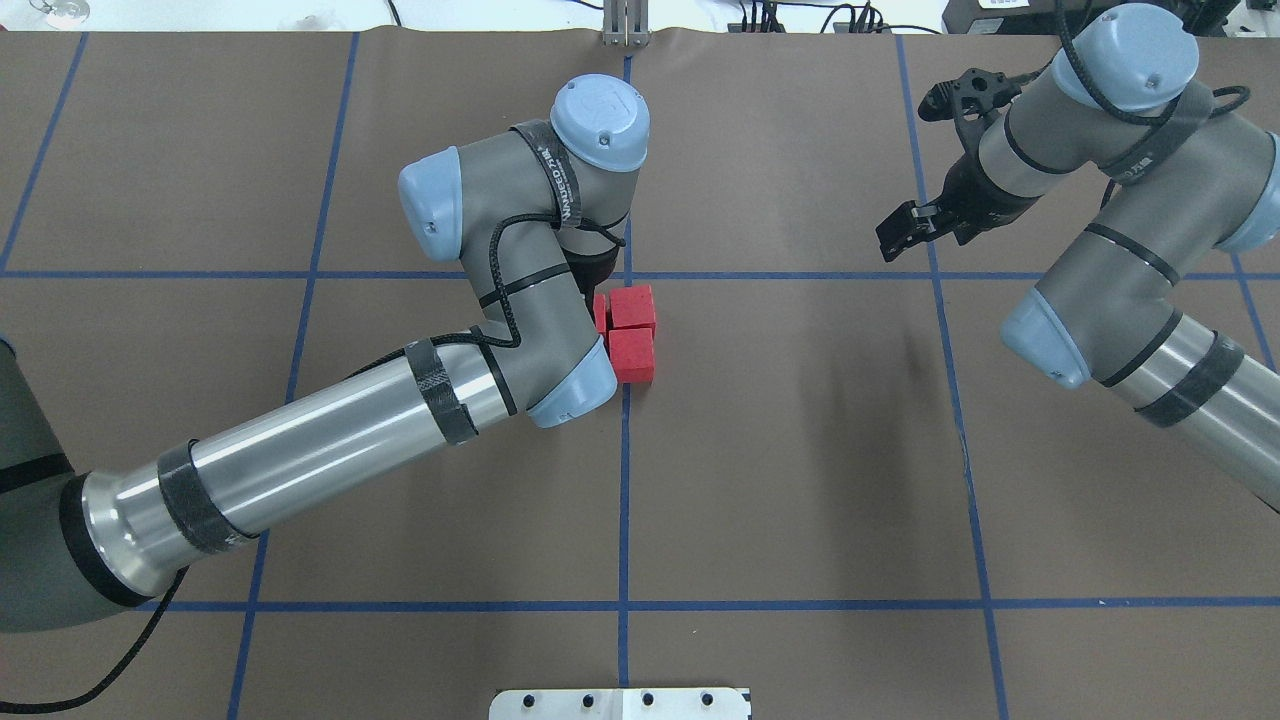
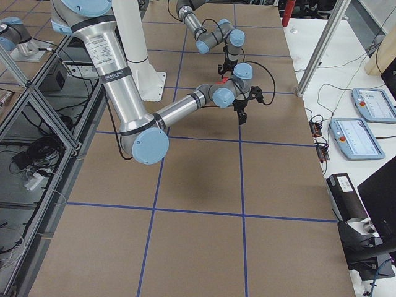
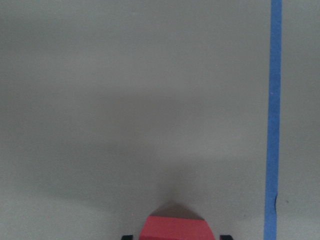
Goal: Form red blocks into L shape at center
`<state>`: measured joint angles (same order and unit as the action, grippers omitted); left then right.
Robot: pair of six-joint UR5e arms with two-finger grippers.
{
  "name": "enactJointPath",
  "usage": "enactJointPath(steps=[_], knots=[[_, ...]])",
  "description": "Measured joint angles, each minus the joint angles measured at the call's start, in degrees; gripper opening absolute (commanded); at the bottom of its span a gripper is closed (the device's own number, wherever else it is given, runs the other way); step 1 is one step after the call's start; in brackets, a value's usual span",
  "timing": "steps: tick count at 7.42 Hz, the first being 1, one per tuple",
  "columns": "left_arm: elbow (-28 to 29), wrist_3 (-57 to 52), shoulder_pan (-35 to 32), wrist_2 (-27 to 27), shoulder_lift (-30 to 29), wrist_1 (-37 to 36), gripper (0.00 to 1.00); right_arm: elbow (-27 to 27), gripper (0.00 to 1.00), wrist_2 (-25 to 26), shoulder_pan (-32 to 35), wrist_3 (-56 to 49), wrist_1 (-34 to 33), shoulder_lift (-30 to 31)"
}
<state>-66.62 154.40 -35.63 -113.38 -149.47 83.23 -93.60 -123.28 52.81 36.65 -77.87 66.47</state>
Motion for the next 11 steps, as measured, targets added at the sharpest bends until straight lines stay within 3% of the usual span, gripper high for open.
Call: enactJointPath(steps=[1,2,5,7,9,11], knots=[[0.03,-0.04,0.01,0.00,0.02,0.00,0.74,0.00,0.99,0.00,0.01,0.00,0.00,0.00],[0.04,-0.06,0.03,0.02,0.04,-0.02,1.00,0.00,0.99,0.01,0.09,0.00,0.00,-0.03],[-0.35,-3.40,-0.74,0.34,0.34,-0.71,1.00,-0.11,0.99,-0.20,0.75,0.00,-0.48,-0.36],[-2.97,-12.92,-2.78,2.00,1.77,-0.97,1.00,-1.27,0.99,-0.02,1.50,0.21,-1.41,-0.51],[-10.86,-27.33,-3.90,4.89,8.80,-1.09,1.00,-2.42,0.99,0.10,2.45,0.88,-1.54,0.30],[-22.81,-46.67,-4.67,6.60,20.31,-0.39,1.00,-2.23,0.99,-0.14,6.41,0.76,-1.80,1.79]])
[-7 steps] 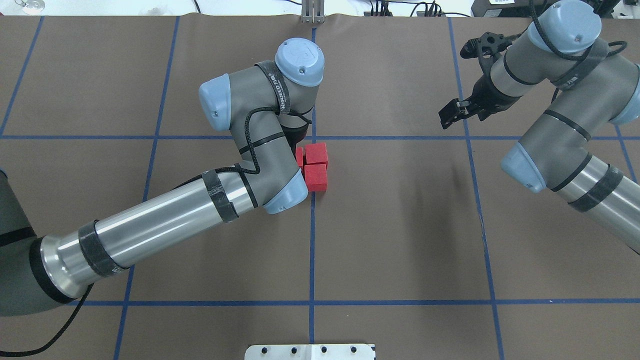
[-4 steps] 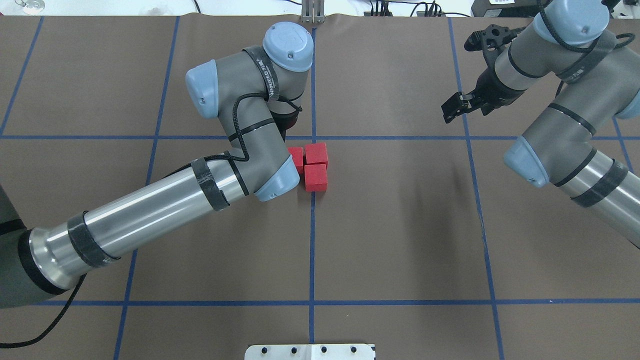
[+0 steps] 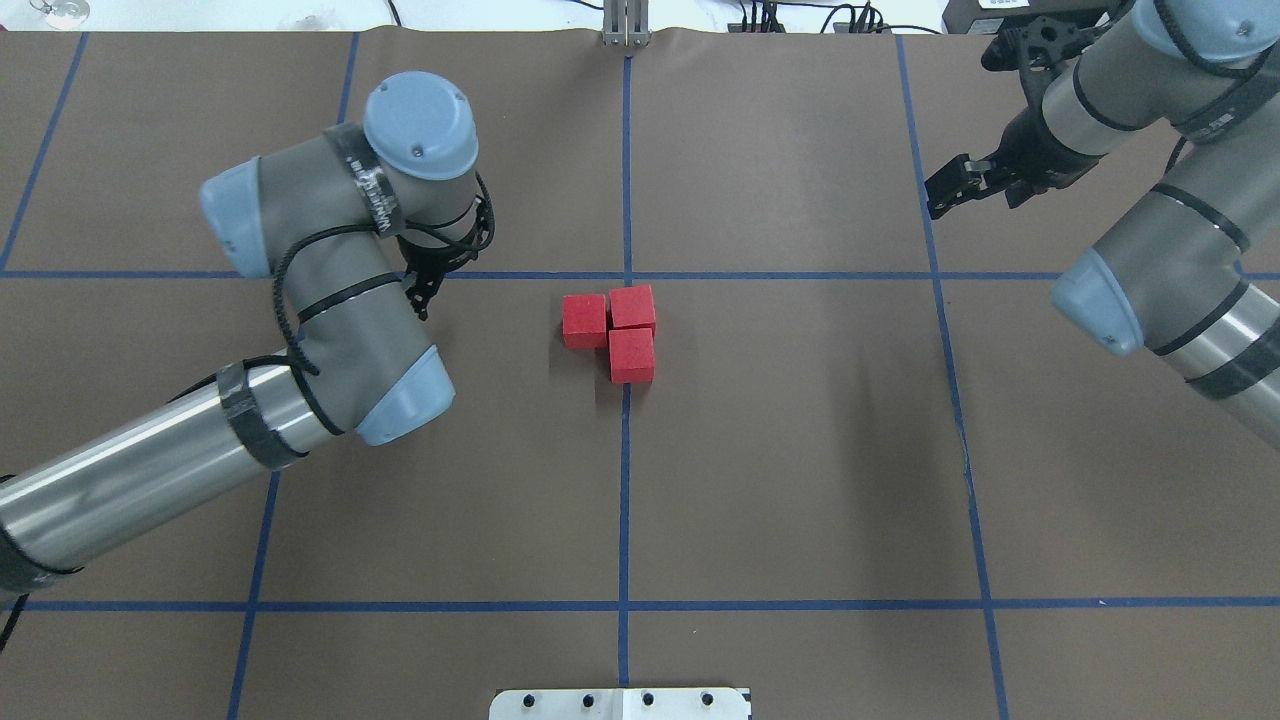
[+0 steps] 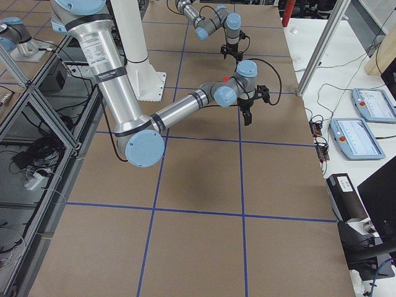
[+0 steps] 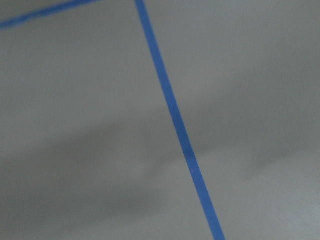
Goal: Form red blocks into L shape at center
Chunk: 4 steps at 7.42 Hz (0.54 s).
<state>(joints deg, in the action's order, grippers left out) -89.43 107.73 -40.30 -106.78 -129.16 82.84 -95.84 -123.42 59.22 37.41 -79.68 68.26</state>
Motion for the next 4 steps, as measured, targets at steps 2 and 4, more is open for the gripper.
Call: enactJointPath(steps=[2,4], knots=[[-7.82,-19.17,-4.06,-0.05,10.04,3.01,1.00,0.96,0.99,-0.83,4.60,-1.67,-0.02,2.32],[-12.17,-39.63,-10.87,-2.85,20.20,7.14,1.00,1.67,0.99,-5.41,9.91,-5.28,0.09,5.36]])
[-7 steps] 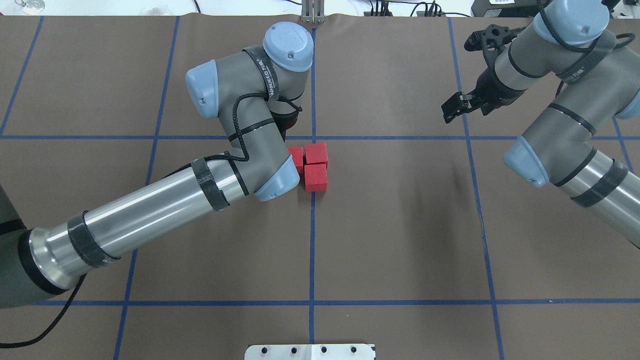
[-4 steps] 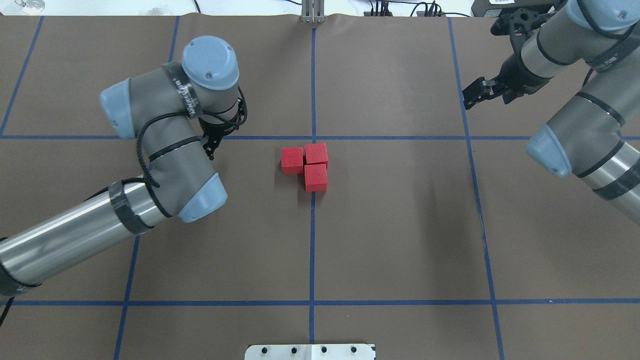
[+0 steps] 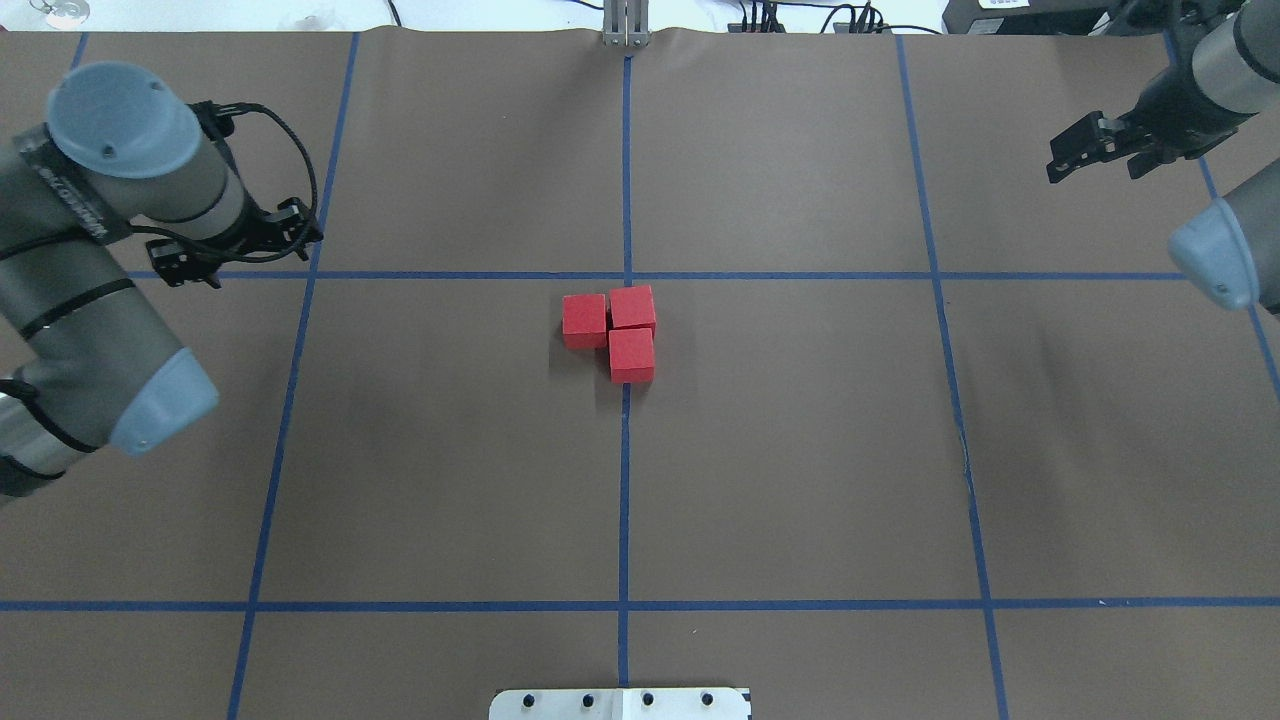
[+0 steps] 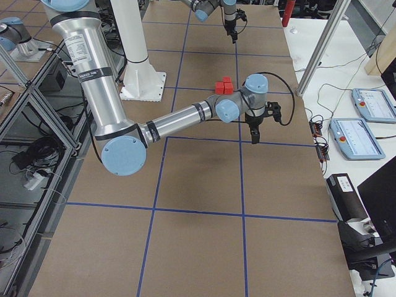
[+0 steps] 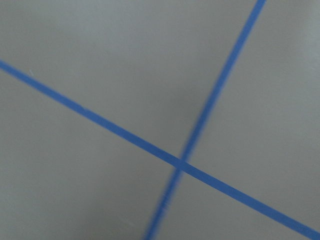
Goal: Form red blocks into L shape at center
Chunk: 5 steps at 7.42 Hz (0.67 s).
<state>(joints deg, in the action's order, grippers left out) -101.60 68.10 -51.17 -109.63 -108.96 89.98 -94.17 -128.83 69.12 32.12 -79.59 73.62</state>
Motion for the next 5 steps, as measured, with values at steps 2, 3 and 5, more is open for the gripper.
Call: enactJointPath(steps=[2,3,5], knots=[[-0.74,-21.16,-9.77,-7.41,7.18,2.39,1.00,-0.32,0.99,-4.78,5.32,-4.69,0.31,4.10],[-0.65,-31.05,-14.75,-9.54,10.29,2.78,1.00,-0.41,0.99,-5.57,7.18,-8.87,0.30,6.05],[-0.24,-49.71,-23.74,-14.02,15.79,3.01,1.00,-0.19,0.99,-5.73,9.16,-13.30,0.12,8.52]])
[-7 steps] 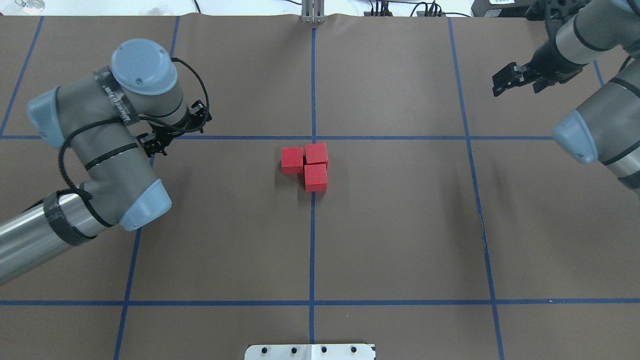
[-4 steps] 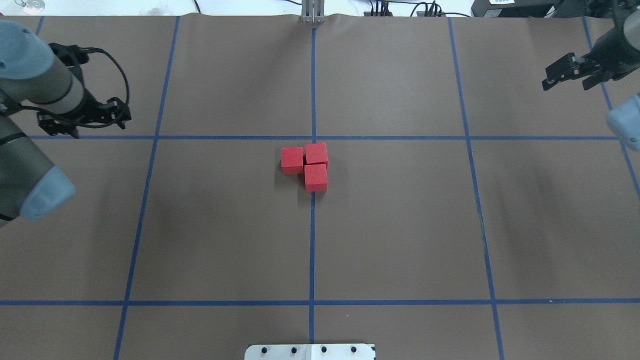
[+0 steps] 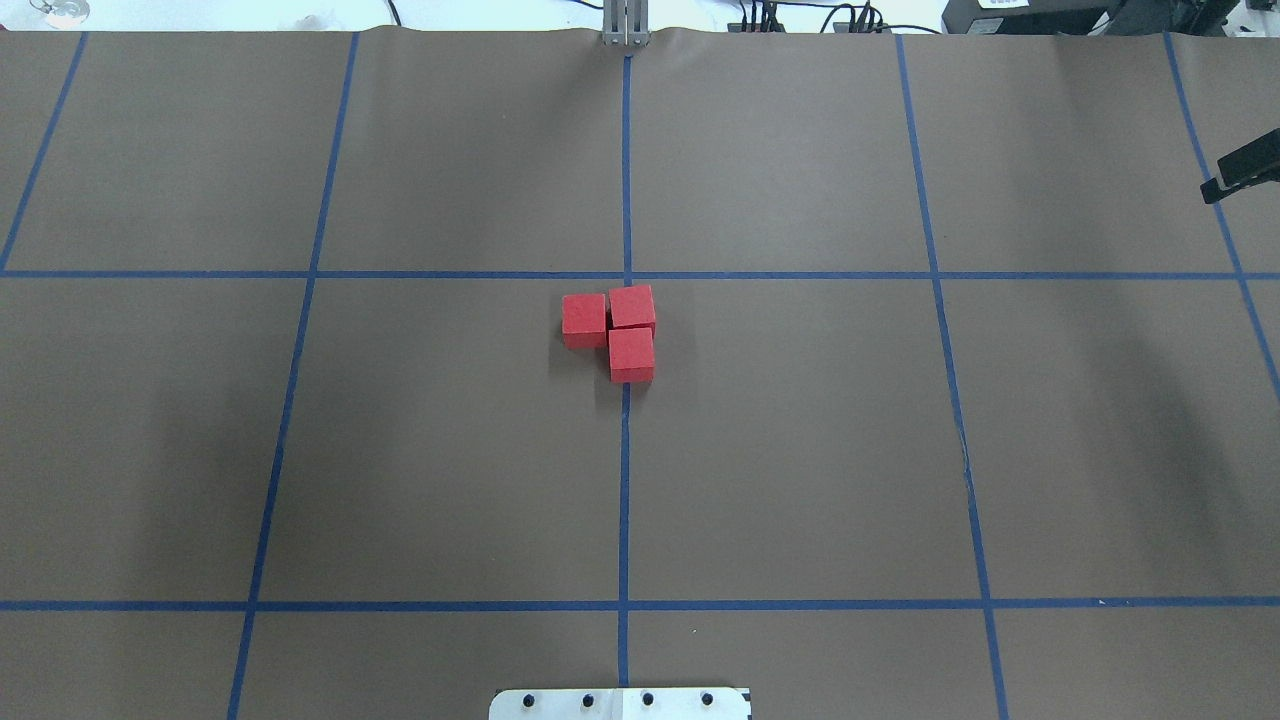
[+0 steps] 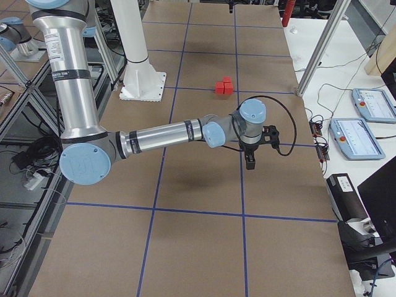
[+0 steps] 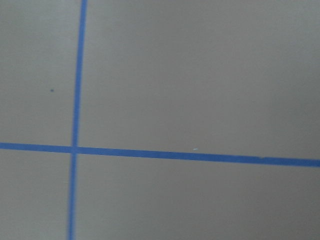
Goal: Form red blocks into L shape at center
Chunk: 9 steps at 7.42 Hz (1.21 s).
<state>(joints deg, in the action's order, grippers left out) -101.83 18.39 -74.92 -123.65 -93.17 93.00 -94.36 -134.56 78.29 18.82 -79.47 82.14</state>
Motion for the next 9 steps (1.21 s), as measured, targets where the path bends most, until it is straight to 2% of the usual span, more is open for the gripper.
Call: enactJointPath(steps=[2,7,9], knots=[[0.71,-10.08,-5.62,-4.22,3.53,-0.04,1.00,0.07,0.99,0.07,1.03,-0.64,-0.16,2.19],[0.79,-12.57,-10.71,-5.36,8.37,0.08,1.00,-0.34,0.99,-0.49,7.08,-5.78,-0.73,8.05],[-0.13,-14.51,-10.91,-6.43,9.48,-0.53,1.00,-1.24,0.99,-0.36,8.25,-8.29,-3.73,9.05]])
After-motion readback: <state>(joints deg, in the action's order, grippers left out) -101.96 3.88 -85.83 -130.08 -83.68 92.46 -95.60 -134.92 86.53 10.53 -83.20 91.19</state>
